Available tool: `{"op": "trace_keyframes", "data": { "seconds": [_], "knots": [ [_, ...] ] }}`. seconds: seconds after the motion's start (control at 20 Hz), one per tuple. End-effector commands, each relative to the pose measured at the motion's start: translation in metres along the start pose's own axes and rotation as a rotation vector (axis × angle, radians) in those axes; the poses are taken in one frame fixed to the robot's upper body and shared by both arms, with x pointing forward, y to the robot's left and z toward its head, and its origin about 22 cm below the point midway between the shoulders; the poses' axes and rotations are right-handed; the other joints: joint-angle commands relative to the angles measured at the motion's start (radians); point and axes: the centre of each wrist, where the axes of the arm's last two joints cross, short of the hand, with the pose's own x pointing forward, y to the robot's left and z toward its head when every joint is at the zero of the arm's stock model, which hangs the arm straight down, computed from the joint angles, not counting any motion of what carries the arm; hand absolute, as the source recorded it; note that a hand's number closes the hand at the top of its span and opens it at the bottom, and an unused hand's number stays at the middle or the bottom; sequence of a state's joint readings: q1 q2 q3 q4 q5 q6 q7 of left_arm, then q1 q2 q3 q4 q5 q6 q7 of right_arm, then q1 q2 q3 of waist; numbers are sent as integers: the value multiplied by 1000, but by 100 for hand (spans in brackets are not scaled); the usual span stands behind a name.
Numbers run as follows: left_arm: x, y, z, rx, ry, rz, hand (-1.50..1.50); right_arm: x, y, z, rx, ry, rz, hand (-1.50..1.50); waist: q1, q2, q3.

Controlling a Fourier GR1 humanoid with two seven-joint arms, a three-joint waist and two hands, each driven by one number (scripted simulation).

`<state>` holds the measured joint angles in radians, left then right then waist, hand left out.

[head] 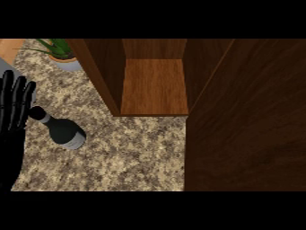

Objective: Pick up the wine, place it into the cabinet and close the cabinet

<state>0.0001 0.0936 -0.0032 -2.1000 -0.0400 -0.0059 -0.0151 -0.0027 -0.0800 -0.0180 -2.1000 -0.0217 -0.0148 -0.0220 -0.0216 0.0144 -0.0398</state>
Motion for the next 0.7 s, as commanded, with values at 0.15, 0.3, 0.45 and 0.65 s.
{"op": "trace_keyframes", "data": {
  "seconds": [0.15, 0.3, 0.45, 0.65],
  "knots": [
    [-27, -1, -51, 153, 129, -58, -150, 16, 8, 19, 30, 26, 9, -150, -2, -13, 40],
    [-45, -18, -53, 229, 307, 97, -150, 19, 32, 25, 310, 92, -156, -150, -8, -7, 39],
    [-27, -37, -93, 255, 331, 105, -150, 30, 29, 38, 360, 100, -186, -150, -14, -15, 42],
    [-19, -63, -110, 268, 346, 123, -150, 67, 20, 52, 372, 137, -180, -150, 2, -17, 40]
  ]
}}
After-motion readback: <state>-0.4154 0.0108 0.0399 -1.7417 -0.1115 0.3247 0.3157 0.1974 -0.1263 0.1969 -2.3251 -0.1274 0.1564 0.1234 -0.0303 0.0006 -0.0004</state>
